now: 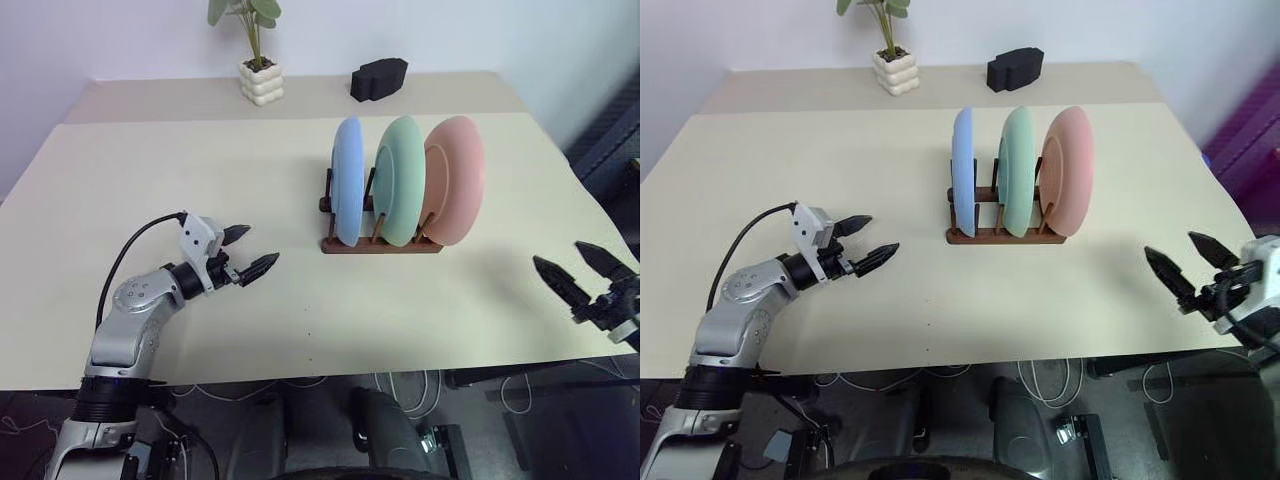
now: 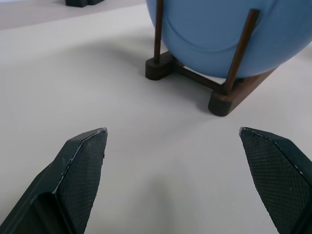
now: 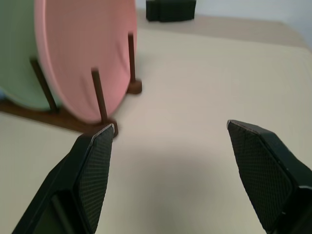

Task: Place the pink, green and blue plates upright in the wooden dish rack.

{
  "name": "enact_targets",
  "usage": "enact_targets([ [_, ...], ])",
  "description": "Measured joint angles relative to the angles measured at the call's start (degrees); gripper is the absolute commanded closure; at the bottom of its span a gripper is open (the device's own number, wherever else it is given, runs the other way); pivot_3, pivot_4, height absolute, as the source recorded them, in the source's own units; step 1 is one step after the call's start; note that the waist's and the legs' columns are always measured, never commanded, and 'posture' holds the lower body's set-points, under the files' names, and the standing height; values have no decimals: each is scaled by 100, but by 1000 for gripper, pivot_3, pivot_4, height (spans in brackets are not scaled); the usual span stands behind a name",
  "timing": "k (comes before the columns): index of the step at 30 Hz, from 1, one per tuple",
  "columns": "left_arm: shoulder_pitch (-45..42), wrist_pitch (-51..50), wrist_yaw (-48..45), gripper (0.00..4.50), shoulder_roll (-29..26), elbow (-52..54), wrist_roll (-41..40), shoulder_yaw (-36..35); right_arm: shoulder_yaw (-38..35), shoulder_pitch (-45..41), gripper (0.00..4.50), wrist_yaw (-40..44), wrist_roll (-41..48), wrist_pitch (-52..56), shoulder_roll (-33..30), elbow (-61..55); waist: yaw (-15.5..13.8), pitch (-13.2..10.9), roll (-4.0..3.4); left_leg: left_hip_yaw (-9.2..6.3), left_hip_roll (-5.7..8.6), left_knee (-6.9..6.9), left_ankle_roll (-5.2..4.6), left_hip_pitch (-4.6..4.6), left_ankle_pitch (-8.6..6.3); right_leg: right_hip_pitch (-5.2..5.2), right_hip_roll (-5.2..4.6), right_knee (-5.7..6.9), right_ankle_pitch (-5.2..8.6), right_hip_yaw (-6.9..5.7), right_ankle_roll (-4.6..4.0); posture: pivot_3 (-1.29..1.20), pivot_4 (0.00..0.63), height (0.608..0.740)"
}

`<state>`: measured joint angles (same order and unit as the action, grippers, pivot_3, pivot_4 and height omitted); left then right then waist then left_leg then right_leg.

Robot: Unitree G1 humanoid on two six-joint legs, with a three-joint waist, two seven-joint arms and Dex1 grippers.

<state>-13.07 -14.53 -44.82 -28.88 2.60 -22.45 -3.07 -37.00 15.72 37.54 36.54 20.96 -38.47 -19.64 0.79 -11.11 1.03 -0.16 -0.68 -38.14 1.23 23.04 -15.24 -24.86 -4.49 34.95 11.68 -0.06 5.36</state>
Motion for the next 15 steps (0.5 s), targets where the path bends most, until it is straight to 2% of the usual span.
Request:
enact_targets([
  [4, 12, 36, 43, 0, 76, -59, 81, 11, 586, -207, 726, -127, -436, -241, 324, 256, -18, -2, -5, 0, 2, 0, 0, 5, 0, -2, -2, 1, -6, 1, -10, 0, 150, 740],
  [15, 491, 102, 96, 0, 69, 54, 107, -27, 946, -784, 726, -85, -612, -390, 361, 741, -22, 0, -3, -2, 2, -2, 0, 4, 0, -1, -2, 1, -11, 0, -19, 0, 150, 740],
])
